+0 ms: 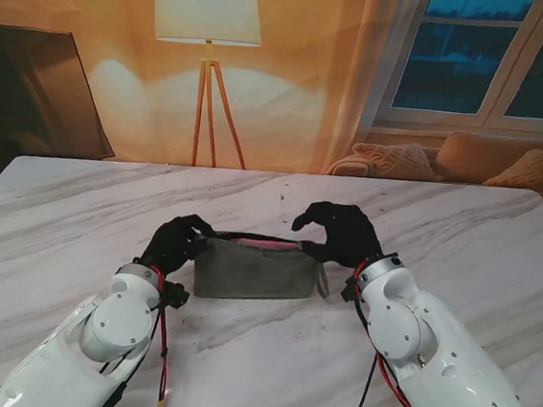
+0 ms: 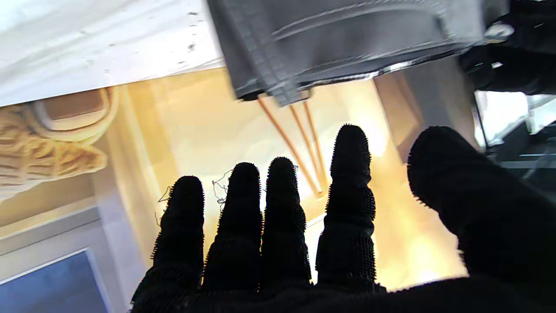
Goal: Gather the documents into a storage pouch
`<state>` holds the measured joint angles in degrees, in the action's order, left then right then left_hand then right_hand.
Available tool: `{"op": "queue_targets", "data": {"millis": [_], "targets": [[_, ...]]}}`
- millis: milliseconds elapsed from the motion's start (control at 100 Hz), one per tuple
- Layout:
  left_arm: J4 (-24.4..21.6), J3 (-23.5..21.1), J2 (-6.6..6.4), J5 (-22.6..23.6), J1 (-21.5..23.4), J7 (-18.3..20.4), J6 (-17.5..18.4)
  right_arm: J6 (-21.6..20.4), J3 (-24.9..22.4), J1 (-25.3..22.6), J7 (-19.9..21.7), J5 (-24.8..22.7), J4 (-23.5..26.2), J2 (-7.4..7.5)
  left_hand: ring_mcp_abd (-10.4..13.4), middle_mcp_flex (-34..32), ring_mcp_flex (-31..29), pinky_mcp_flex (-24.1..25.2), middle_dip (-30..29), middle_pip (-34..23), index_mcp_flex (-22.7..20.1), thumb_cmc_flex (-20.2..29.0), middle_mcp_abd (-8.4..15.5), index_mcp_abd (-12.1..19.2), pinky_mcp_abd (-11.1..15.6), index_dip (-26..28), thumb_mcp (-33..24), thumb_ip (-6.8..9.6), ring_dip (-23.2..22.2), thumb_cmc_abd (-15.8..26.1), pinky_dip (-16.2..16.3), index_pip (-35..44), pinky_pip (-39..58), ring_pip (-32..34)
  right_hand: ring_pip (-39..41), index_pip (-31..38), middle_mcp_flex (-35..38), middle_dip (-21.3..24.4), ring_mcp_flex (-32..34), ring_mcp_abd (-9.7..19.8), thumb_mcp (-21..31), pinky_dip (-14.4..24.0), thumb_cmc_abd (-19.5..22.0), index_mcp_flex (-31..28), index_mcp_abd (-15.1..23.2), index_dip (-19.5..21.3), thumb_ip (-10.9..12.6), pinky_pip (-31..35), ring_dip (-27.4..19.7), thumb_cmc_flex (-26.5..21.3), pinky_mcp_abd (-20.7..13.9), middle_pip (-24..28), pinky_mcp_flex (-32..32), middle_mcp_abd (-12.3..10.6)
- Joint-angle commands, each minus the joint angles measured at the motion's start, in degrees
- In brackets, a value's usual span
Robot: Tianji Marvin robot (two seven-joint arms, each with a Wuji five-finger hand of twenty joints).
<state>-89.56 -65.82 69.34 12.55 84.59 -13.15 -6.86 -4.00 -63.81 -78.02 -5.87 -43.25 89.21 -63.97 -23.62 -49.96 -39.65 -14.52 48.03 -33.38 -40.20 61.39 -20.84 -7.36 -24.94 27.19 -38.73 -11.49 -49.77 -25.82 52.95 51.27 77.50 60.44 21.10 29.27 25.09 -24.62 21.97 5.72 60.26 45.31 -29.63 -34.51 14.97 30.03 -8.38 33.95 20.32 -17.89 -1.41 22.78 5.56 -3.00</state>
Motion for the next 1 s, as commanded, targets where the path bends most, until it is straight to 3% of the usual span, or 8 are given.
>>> {"op": "queue_targets", "data": {"millis": [0, 180, 500, 990], "targets": [[0.0, 0.0, 0.17, 0.0, -0.1, 0.8, 0.3, 2.1, -1.1, 0.6, 0.3, 0.1, -1.7, 0.23, -3.9, -2.7, -1.4, 0.1, 1.8, -0.7, -2.7, 4.0, 1.4, 1.5, 3.6, 0.8, -0.9, 1.13, 0.6, 1.6, -0.2, 3.5, -1.1, 0.6, 1.0, -0.6, -1.1, -0.7, 2.0, 0.3, 2.6, 1.1, 0.6, 2.4, -0.8, 0.8, 2.2, 0.8, 0.7, -0.3, -0.6, 0.6, 0.2, 0.1], [0.2, 0.1, 0.23, -0.3, -0.2, 0.8, 0.7, 6.0, -1.1, 2.5, -0.1, -0.1, -6.2, 0.11, -3.8, -2.7, -1.4, 0.1, 2.0, -0.3, -2.8, 3.7, 1.5, 1.7, 3.6, 1.0, -1.2, 1.14, 0.6, 1.3, -0.3, 3.7, -1.2, 0.6, 2.4, -0.4, -1.7, -1.1, 2.3, 0.2, 3.8, 0.7, -1.3, 3.2, -1.3, 1.4, 1.6, 3.2, 1.1, -2.2, -0.8, 2.0, 0.1, 0.3], [0.1, 0.2, 0.27, -0.3, 0.0, 0.7, 0.5, 8.9, 2.7, 5.6, -0.1, 2.3, -13.7, -0.32, -3.8, -2.9, -1.4, 0.1, 2.4, 0.0, -2.9, 3.4, 1.6, 1.8, 3.7, 1.1, -1.6, 1.03, 0.7, 1.1, -0.4, 3.9, -1.1, 0.5, 3.2, 0.0, -2.4, -1.1, 2.4, 0.4, 5.8, -0.5, -4.3, 4.1, -1.0, 1.7, 0.8, 5.2, 1.2, -3.5, -0.7, 3.1, -0.4, 0.1], [0.3, 0.5, 0.40, -0.7, -0.1, 0.4, 0.6, 6.8, 5.5, 3.9, 1.6, 4.6, -14.2, -0.23, -3.6, -2.9, -1.5, 0.1, 2.6, 0.0, -2.5, 3.3, 1.5, 1.4, 3.7, 1.1, -1.6, 0.85, 0.7, 0.9, -0.5, 3.9, -1.0, 0.5, 3.0, 0.0, -2.8, -0.8, 2.4, 0.0, 5.2, -1.7, -8.7, 4.7, -1.2, 1.6, -0.1, 6.0, 0.9, -4.2, -0.2, 3.3, -0.6, 0.5]]}}
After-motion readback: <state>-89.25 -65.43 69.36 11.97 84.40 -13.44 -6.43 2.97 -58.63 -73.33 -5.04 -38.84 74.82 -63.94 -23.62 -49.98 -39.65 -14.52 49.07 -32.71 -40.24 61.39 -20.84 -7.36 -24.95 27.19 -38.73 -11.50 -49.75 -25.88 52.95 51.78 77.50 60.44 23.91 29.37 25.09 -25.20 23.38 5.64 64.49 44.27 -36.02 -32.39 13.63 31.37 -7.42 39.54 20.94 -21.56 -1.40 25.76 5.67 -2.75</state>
